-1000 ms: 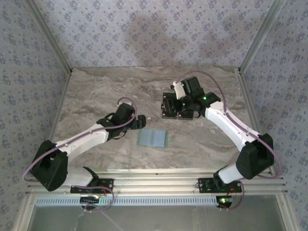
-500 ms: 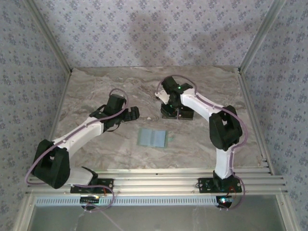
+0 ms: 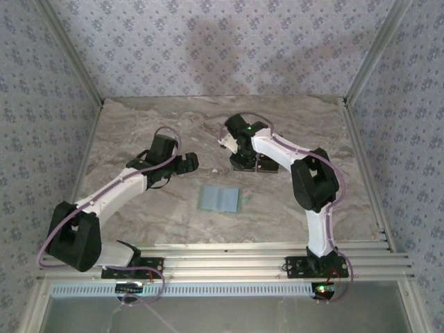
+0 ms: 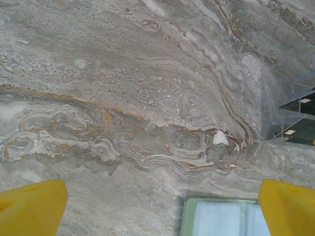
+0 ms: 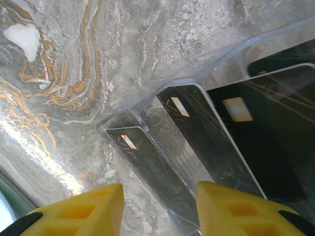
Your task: Put the credit cards into the card holder
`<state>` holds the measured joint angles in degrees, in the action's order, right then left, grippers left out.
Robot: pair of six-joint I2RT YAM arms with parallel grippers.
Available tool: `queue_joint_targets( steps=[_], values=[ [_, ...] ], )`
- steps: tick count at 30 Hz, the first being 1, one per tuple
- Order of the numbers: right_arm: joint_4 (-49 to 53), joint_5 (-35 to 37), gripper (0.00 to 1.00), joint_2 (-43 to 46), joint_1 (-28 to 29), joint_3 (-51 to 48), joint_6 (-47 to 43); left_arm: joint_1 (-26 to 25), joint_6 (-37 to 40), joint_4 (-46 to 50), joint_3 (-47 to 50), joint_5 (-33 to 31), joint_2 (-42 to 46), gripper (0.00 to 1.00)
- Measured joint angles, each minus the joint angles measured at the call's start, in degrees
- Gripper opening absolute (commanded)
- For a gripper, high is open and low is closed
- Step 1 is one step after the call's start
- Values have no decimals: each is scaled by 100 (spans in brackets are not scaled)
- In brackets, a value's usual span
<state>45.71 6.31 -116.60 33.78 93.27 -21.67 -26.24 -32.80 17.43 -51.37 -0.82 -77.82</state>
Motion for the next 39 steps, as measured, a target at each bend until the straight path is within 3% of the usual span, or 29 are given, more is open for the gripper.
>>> queue_joint_targets(
  steps=[18, 25, 28, 30, 31, 39],
  values=[
    [-2, 236, 30, -57, 13, 2, -175, 26, -24, -66, 15, 125, -37, 100],
    [-2, 295, 19, -63, 17, 0, -201, 37, -48, -92, 20, 129, -37, 100],
    [-2, 302, 20, -63, 20, 0, -219, 37, -74, -92, 20, 133, -37, 100],
    [4, 295, 34, -63, 24, 0, -210, 37, -85, -92, 22, 144, -37, 100],
    [17, 295, 37, -68, 31, 0, -214, 37, -87, -92, 22, 146, -37, 100],
    [63, 457, 36, -105, 83, 0, -302, 37, -87, -94, 20, 149, -39, 100]
  ],
)
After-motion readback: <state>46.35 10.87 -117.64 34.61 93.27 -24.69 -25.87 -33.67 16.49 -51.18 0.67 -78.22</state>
